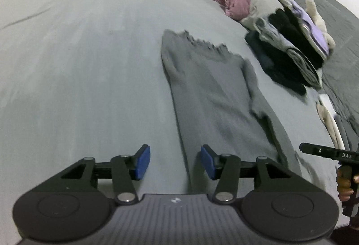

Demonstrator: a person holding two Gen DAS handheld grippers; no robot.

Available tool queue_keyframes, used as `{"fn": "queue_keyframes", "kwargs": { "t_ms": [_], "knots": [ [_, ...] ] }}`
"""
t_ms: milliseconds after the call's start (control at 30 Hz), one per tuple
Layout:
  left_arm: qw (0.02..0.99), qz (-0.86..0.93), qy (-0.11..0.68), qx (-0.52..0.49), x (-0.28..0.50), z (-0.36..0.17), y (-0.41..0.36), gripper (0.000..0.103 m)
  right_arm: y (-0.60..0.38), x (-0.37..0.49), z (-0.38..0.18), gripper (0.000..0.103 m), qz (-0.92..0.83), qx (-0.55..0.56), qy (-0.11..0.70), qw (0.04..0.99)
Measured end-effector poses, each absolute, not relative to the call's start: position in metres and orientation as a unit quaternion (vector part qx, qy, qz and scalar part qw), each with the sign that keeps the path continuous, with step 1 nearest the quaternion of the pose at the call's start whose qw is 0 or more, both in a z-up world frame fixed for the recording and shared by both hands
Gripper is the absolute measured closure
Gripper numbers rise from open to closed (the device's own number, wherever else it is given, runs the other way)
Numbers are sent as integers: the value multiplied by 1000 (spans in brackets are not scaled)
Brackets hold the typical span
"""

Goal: Fold clothes
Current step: 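Lift the hem end and fold it toward the ruffled collar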

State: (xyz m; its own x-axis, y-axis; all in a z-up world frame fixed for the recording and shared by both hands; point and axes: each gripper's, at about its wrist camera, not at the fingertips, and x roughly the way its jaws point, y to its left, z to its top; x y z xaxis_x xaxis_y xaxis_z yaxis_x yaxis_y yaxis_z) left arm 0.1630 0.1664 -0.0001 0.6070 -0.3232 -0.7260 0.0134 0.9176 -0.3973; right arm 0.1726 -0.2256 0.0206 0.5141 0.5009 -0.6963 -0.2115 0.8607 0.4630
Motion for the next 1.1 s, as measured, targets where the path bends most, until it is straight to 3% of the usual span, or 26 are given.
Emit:
{"fn": "queue_keyframes", "kwargs": {
  "t_ms": [467, 600, 633, 700, 733, 1100],
  "knots": [
    [885, -116, 398, -213, 324, -21, 191, 52, -192, 348, -12, 45, 205, 196, 427, 859],
    [885, -119, 387, -228, 338, -26, 188, 59, -178, 367, -17, 46, 201, 191, 408, 870],
    [886, -117, 387, -229, 340, -27, 188, 63, -174, 371, -19, 50, 200, 190, 403, 873],
    [889, -108, 386, -222, 343, -31, 184, 93, -167, 377, -21, 72, 201, 180, 395, 878],
    [889, -105, 386, -221, 343, -31, 183, 96, -162, 378, -22, 91, 202, 169, 394, 881],
    [916, -126, 293, -245, 278, 20, 174, 98, -173, 329, 31, 93, 217, 165, 327, 905]
  ]
}}
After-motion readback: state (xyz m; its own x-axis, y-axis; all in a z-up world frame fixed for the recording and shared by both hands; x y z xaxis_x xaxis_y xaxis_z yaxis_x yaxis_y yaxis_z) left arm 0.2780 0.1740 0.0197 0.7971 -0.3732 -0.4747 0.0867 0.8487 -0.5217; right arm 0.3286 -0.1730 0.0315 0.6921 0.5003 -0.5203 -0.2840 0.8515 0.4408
